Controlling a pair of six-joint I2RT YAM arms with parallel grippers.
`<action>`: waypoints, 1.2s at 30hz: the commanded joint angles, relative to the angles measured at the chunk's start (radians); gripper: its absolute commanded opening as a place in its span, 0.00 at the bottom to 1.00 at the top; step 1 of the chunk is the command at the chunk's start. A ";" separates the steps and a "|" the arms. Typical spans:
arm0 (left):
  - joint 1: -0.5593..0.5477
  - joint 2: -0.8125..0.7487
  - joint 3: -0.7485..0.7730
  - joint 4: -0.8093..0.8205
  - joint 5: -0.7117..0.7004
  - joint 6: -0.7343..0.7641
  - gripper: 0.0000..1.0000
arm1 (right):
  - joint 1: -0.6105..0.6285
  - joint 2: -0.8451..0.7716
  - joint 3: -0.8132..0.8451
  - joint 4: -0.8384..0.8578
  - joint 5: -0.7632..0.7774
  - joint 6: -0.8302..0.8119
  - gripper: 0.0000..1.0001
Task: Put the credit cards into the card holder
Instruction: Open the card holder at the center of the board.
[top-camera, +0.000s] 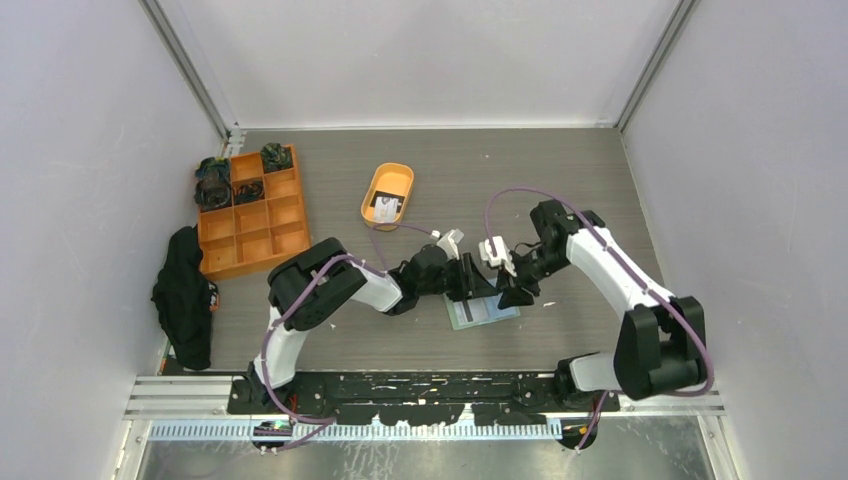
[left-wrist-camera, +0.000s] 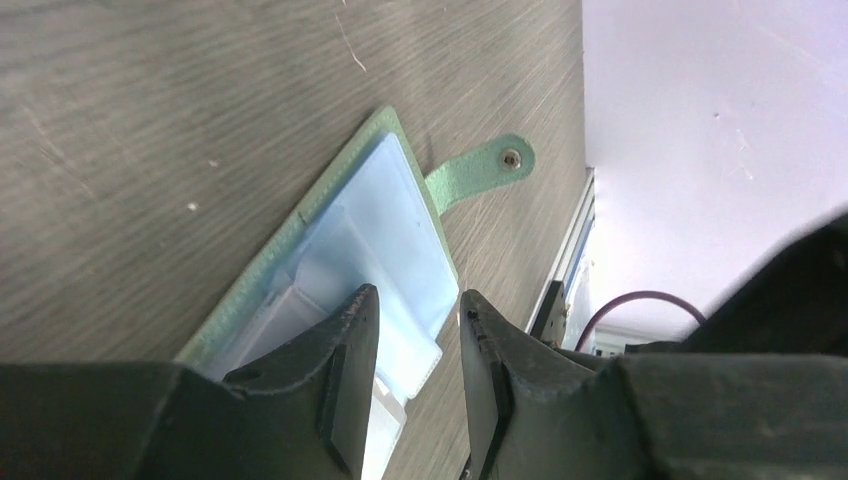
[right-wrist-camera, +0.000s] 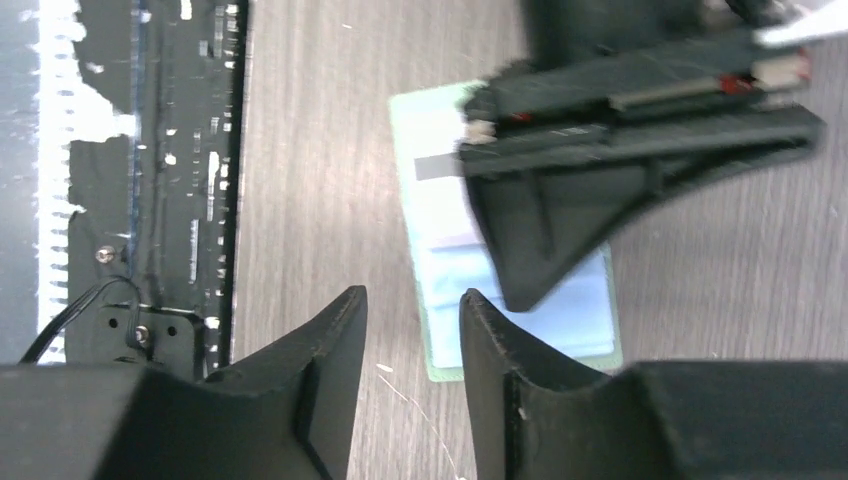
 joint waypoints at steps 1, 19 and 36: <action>0.021 0.029 0.003 0.123 0.026 -0.052 0.37 | 0.023 -0.085 -0.058 -0.110 -0.092 -0.294 0.37; 0.028 0.007 0.017 0.126 0.048 -0.061 0.37 | 0.280 -0.014 -0.216 0.444 0.370 0.076 0.22; 0.053 -0.233 -0.119 -0.063 -0.058 0.065 0.37 | 0.281 0.020 -0.155 0.367 0.416 0.097 0.22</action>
